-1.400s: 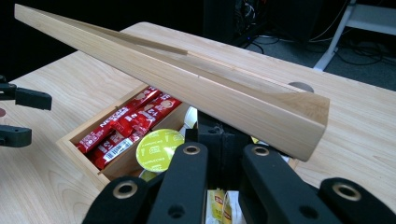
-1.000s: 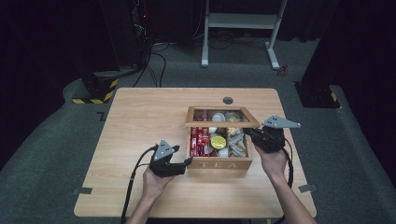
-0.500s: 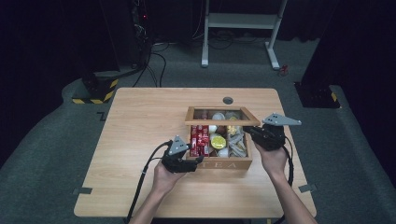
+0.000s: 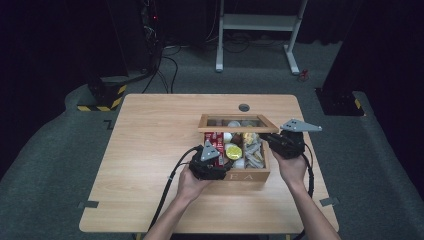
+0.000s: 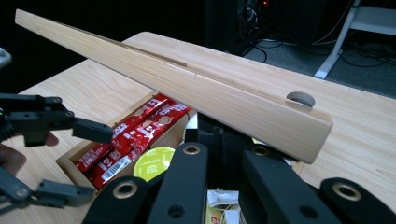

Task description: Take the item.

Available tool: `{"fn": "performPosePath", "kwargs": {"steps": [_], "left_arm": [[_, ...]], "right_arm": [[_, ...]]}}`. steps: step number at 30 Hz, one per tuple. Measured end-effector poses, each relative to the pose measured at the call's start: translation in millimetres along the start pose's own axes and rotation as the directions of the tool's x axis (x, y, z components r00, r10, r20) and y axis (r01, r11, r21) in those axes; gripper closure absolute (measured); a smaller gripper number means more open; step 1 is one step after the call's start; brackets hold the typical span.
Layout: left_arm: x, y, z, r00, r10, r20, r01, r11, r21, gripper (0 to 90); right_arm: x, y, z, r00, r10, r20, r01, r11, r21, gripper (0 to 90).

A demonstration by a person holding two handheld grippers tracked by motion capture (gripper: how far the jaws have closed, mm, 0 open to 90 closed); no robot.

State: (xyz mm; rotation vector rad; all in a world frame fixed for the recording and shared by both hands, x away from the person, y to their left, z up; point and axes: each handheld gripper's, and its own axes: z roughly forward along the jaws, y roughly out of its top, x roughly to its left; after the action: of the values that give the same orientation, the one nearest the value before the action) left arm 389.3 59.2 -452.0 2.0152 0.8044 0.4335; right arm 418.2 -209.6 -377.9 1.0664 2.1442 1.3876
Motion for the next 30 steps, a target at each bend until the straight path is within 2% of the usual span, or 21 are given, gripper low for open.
{"fn": "performPosePath", "kwargs": {"steps": [8,13,21,26,30], "left_arm": [[-3.0,9.0,17.6,0.9999,0.002,-0.015,-0.001,0.9996,0.029,25.2],[-2.4,11.5,28.8,0.9996,-0.018,-0.021,0.019,0.9985,0.05,23.3],[0.9,17.7,35.2,0.999,-0.022,-0.038,0.024,0.9984,0.051,23.9],[-1.0,20.6,40.8,0.9994,-0.016,-0.032,0.018,0.998,0.061,24.4],[-1.5,19.8,45.6,0.999,-0.03,-0.034,0.032,0.9966,0.076,25.8]], "right_arm": [[-2.0,4.4,1.3,1.0,0.006,-0.001,-0.006,1.0,-0.006,90.0],[-3.5,5.3,3.5,0.9998,0.017,-0.005,-0.017,1.0,-0.004,90.0],[-7.0,5.7,6.3,0.9997,0.025,0.0,-0.025,1.0,-0.002,90.0],[-7.5,7.0,7.2,0.9997,0.026,0.003,-0.026,1.0,0.003,90.0],[-7.5,7.7,7.3,0.9995,0.031,0.005,-0.031,1.0,0.002,90.0]]}}
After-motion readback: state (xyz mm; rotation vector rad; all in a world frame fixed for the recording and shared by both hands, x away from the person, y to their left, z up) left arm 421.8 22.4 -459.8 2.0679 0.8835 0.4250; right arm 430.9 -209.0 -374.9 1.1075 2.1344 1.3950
